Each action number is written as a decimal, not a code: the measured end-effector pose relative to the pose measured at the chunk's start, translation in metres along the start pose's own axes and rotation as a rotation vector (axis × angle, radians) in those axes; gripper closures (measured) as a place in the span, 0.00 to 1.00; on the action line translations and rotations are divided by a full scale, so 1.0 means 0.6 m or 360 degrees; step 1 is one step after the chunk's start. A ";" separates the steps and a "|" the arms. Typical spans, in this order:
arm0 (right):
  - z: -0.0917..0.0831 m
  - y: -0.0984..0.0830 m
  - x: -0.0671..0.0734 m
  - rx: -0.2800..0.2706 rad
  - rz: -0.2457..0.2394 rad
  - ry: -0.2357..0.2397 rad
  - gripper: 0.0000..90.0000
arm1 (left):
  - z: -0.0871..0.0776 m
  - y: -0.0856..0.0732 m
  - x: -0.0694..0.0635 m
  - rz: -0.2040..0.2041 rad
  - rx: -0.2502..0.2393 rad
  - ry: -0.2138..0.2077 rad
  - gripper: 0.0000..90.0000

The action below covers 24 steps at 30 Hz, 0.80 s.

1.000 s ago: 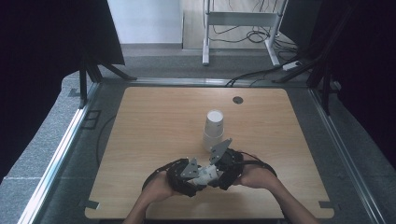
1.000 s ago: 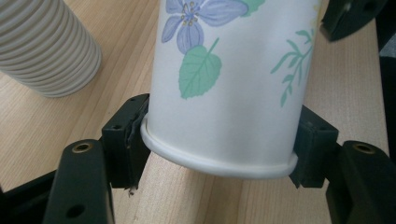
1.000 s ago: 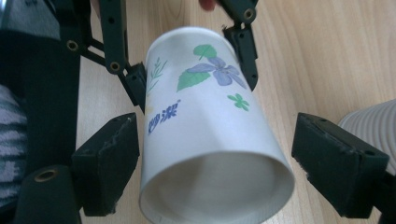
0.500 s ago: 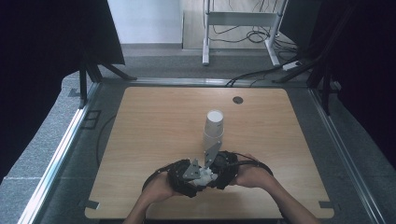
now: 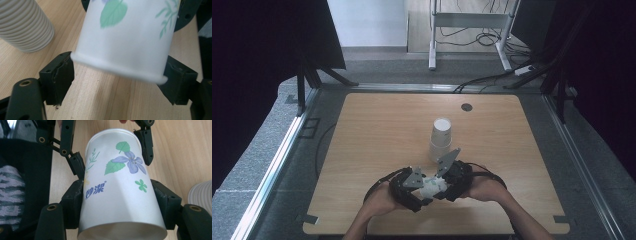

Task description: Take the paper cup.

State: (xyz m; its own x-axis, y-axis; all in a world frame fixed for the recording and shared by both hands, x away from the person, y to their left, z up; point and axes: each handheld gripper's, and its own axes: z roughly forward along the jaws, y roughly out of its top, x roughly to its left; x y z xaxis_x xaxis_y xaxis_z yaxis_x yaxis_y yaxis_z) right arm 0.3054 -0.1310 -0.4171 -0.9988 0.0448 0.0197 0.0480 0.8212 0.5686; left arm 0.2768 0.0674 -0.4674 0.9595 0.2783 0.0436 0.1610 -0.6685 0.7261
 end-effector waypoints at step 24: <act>-0.010 -0.067 0.002 -0.0514 0.0064 0.0005 0.40 | -0.030 -0.015 0.021 -0.0133 -0.0374 -0.0135 0.17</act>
State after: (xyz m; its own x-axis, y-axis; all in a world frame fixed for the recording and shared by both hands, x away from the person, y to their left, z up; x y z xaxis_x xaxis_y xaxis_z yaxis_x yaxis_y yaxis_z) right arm 0.3023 -0.1672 -0.4348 -0.9962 0.0715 0.0498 0.0827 0.5957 0.7990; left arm 0.2829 0.0896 -0.4610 0.9626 0.2605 -0.0740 0.1921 -0.4642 0.8646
